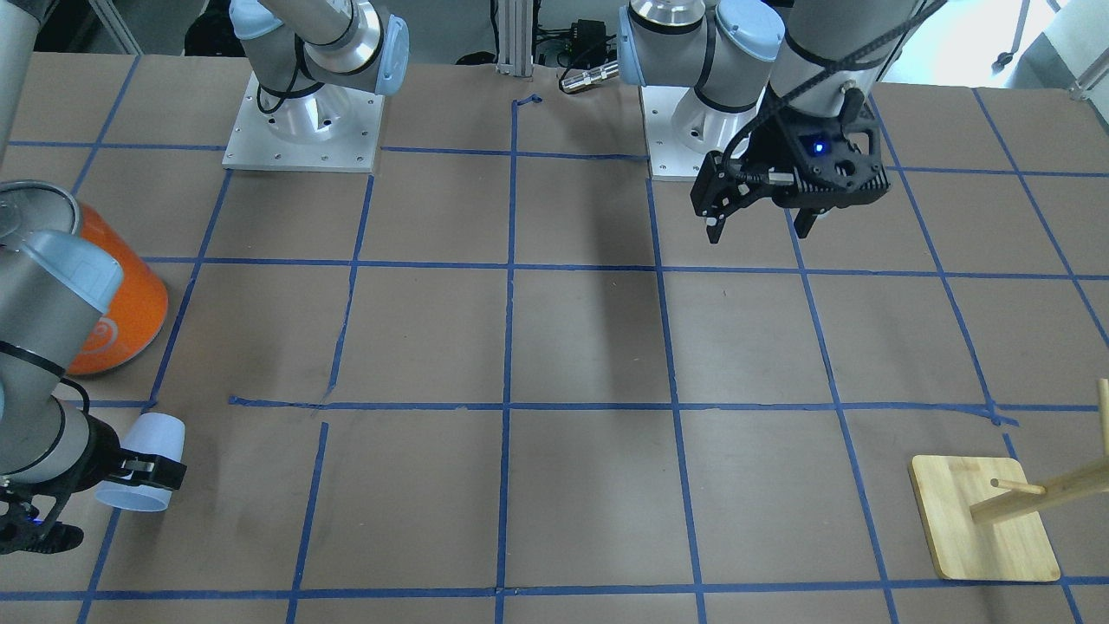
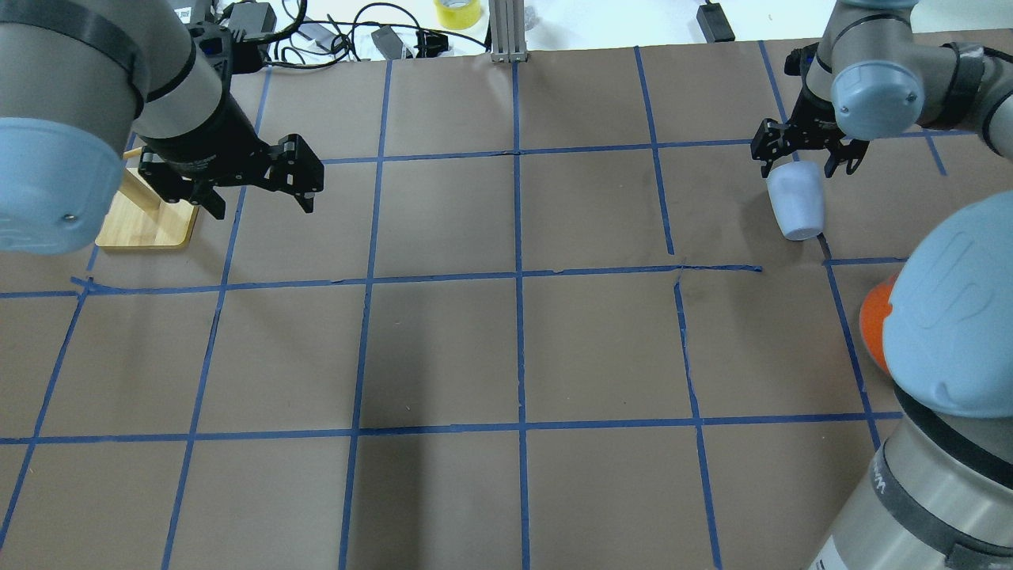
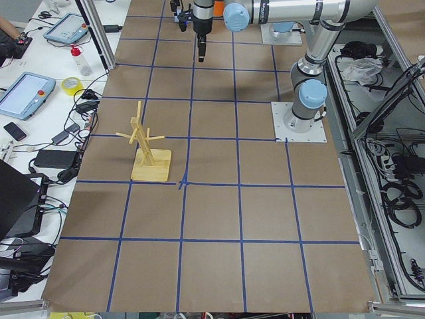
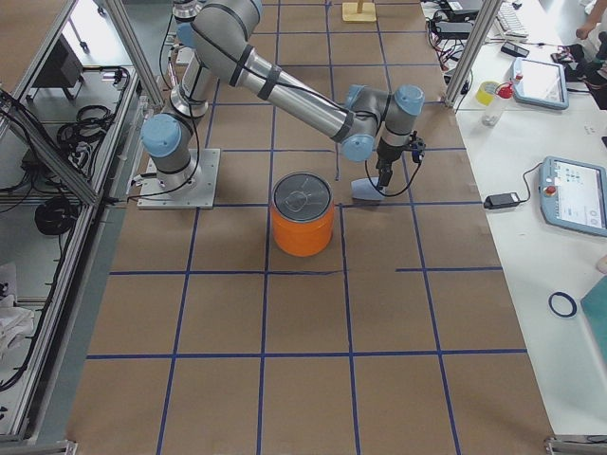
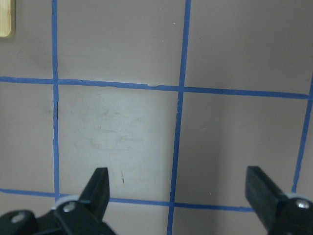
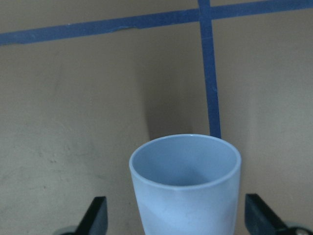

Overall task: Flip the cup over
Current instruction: 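Close the right gripper on the white cup, then carry the cup with the right gripper toward the table center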

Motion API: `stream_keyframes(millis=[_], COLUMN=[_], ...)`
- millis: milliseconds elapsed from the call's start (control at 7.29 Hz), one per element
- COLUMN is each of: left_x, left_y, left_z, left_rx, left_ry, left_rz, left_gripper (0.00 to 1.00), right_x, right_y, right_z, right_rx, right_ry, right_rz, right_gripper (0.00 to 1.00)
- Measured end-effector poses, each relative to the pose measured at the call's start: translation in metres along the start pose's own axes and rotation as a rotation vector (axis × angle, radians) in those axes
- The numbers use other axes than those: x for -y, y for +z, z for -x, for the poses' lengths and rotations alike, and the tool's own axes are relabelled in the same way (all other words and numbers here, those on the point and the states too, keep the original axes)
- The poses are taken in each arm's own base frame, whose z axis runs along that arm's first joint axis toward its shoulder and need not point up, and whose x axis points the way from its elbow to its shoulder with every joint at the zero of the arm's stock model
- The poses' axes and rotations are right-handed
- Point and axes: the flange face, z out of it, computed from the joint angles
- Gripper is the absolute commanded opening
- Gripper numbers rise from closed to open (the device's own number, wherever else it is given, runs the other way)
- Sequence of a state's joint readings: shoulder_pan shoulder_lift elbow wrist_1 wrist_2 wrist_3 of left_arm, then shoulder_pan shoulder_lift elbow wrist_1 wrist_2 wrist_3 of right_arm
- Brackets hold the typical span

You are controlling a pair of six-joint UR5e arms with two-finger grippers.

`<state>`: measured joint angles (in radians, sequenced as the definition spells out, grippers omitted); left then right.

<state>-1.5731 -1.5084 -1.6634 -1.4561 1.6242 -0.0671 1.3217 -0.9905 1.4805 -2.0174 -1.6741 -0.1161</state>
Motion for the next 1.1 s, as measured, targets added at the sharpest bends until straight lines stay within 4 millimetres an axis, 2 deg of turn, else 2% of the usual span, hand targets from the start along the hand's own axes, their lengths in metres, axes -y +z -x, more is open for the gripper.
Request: stream_keyframes(millis=[137, 412, 686, 824, 961, 1098], left_x=[-0.002, -0.005, -0.006, -0.008, -0.009, -0.008], left_y=[-0.013, -0.023, -0.026, -0.030, -0.030, -0.026], left_z=[0.000, -0.002, -0.003, -0.003, -0.002, -0.001], left_rx=[-0.010, -0.024, -0.028, -0.029, -0.026, -0.023], left_ry=[0.001, 0.000, -0.002, 0.000, 0.002, 0.001], left_rz=[-0.009, -0.019, -0.031, -0.038, -0.039, -0.033], left_gripper=[1.00, 1.00, 1.00, 1.00, 1.00, 1.00], right_x=[-0.001, -0.003, 0.000, 0.000, 0.000, 0.000], right_y=[0.010, 0.018, 0.027, 0.030, 0.031, 0.032], right_z=[0.001, 0.001, 0.001, 0.002, 0.001, 0.001], right_rx=[0.000, -0.002, -0.003, -0.003, -0.003, -0.001], right_ry=[-0.006, -0.022, -0.033, -0.060, -0.093, -0.111], right_rz=[0.006, 0.010, 0.005, 0.005, 0.006, 0.006], right_gripper=[0.98, 0.96, 0.74, 0.74, 0.65, 0.24])
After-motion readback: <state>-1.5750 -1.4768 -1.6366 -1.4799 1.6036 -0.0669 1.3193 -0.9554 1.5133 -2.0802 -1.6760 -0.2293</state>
